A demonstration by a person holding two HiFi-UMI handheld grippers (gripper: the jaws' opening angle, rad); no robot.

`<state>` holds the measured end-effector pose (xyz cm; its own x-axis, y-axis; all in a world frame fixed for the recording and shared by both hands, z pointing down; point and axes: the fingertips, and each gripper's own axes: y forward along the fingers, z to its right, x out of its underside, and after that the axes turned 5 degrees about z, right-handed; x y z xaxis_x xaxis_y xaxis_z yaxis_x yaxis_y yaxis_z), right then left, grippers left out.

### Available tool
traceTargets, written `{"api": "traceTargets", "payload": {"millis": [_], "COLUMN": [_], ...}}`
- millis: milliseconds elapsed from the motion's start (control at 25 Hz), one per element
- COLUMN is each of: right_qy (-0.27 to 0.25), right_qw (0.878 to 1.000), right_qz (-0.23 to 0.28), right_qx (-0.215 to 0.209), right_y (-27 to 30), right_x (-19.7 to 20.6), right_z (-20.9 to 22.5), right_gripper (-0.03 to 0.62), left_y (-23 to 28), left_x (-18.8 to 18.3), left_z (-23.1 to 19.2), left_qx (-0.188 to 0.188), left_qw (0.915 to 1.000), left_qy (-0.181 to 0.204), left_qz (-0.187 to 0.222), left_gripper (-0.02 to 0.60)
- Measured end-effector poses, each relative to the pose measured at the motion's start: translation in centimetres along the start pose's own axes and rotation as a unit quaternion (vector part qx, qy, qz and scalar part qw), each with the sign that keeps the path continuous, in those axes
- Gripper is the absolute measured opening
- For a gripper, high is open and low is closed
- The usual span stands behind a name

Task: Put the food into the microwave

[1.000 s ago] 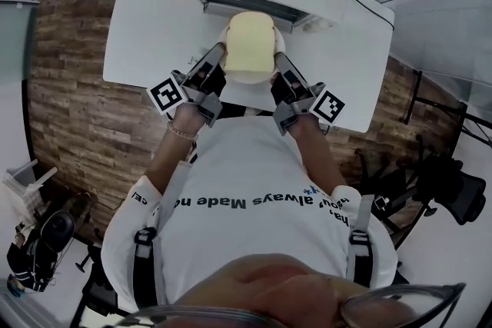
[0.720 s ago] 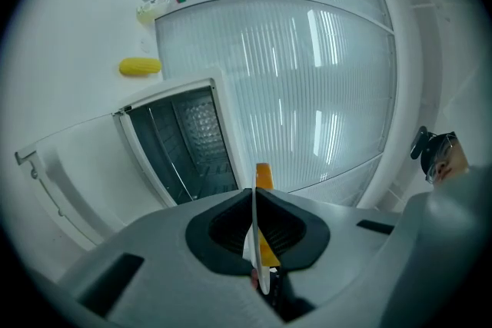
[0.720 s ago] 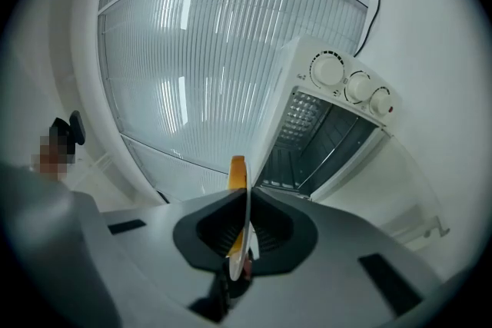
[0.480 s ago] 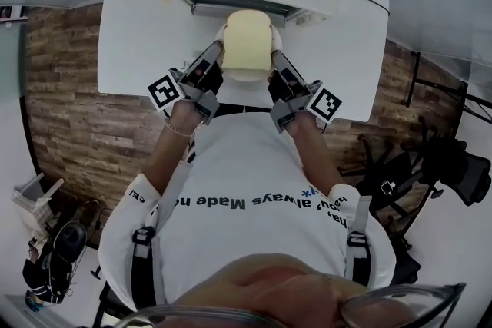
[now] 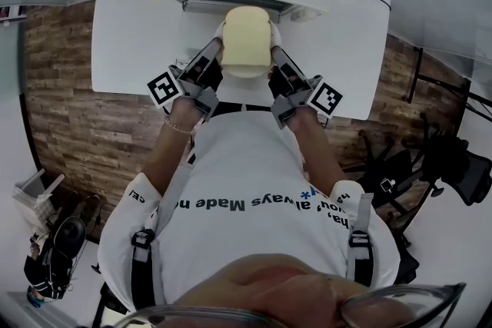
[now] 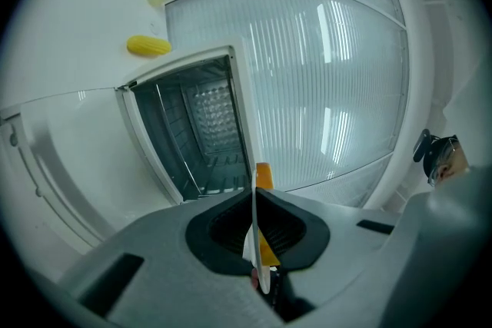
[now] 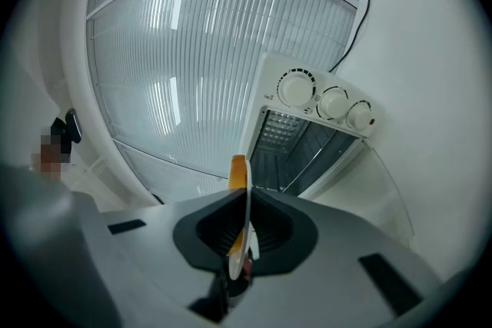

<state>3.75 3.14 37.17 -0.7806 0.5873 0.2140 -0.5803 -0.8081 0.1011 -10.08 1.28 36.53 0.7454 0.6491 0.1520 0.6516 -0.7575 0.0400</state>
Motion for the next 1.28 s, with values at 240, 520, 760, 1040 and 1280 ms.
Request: {"api": "traceTargets", "payload": {"millis": [240, 520, 760, 1040, 1280], "right_qy": [0.007, 0.009, 0.014, 0.024, 0.025], "right_qw": [1.000, 1.000, 1.000, 0.999, 0.999], "right_qz": [-0.002, -0.006, -0.004, 0.002, 0.009], "right_qx": [0.002, 0.013, 0.019, 0.027, 0.031], "right_y": [0.4, 1.1, 2.2, 3.6, 5.0], "right_x": [-0.2, -0.5, -0.9, -1.2, -1.7], "right_z": [1.5, 3.7, 6.1, 8.4, 10.4], "right_gripper": [0.021, 0.021, 0.021, 0.021, 0.021], "left_y": [0.6, 1.5, 2.7, 3.9, 5.4], "left_x": [0.0, -0.1, -0.5, -1.1, -1.9], "left_z": [-1.2, -3.4, -5.4, -7.8, -9.8], "left_qx": [-0.005, -0.016, -0.024, -0.033, -0.035], "left_qw": [1.0000, 0.9998, 0.9997, 0.9994, 0.9993], "left_qy": [0.007, 0.007, 0.006, 0.008, 0.012], "left_qz": [0.000, 0.002, 0.001, -0.003, -0.008], "left_gripper": [0.018, 0.018, 0.018, 0.018, 0.018]}}
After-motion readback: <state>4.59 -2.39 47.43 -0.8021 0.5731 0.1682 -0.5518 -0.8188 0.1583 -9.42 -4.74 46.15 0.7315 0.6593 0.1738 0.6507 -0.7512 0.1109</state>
